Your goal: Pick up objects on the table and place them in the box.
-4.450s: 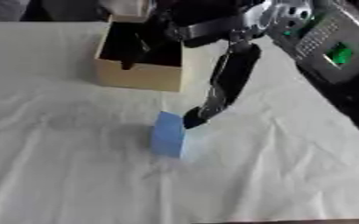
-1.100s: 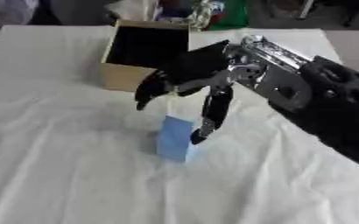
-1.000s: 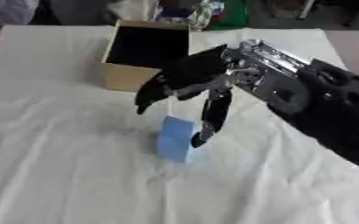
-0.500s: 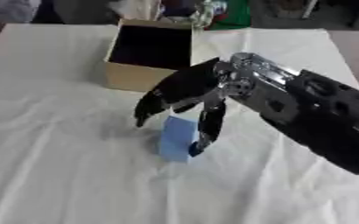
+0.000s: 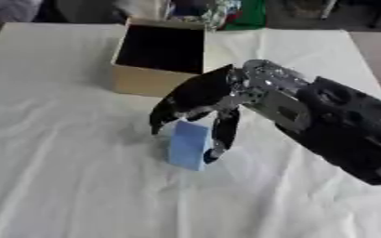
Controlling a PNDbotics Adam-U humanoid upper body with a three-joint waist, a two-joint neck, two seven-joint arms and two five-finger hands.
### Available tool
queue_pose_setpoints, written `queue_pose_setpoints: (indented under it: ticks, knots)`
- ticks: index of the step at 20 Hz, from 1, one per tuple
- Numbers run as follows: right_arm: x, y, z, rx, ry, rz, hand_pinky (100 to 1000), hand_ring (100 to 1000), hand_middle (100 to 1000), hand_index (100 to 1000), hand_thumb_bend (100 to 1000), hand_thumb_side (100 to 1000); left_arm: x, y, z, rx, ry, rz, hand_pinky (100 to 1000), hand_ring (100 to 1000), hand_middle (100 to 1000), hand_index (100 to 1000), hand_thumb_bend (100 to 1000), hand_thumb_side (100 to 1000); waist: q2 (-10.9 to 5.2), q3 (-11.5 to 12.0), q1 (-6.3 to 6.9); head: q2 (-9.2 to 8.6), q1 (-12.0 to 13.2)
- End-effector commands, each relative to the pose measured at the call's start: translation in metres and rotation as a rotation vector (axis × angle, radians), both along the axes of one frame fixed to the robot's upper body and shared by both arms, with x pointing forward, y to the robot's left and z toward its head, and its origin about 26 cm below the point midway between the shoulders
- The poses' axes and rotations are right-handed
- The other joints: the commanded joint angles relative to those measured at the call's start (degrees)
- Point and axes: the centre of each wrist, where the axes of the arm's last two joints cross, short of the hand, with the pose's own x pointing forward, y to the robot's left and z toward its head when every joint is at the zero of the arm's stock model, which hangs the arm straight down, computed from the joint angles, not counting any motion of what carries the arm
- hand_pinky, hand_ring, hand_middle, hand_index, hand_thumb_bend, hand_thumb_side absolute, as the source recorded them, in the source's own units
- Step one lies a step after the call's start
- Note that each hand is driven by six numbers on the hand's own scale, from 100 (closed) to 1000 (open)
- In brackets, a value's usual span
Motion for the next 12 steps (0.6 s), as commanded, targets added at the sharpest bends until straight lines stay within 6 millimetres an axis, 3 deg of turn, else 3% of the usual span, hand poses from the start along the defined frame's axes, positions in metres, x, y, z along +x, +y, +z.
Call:
queue_pose_setpoints:
  ticks: [1, 12]
  knots:
    - [0.001, -0.0061, 0.0117, -0.397, -0.068, 0.233, 862, 901, 902, 918, 571, 173, -0.0031, 0.0033, 0.0093, 0.026, -0.029, 0.007, 727, 578, 545, 816, 387, 174, -0.11, 0.05, -0.8, -0.32, -0.21]
    - [-0.0006, -0.0018, 0.015, -0.381, -0.067, 0.25, 854, 885, 832, 839, 486, 137, -0.0027, 0.0031, 0.0104, 0.026, -0.034, 0.005, 727, 577, 545, 814, 382, 176, 0.02, 0.17, -1.05, -0.29, -0.51]
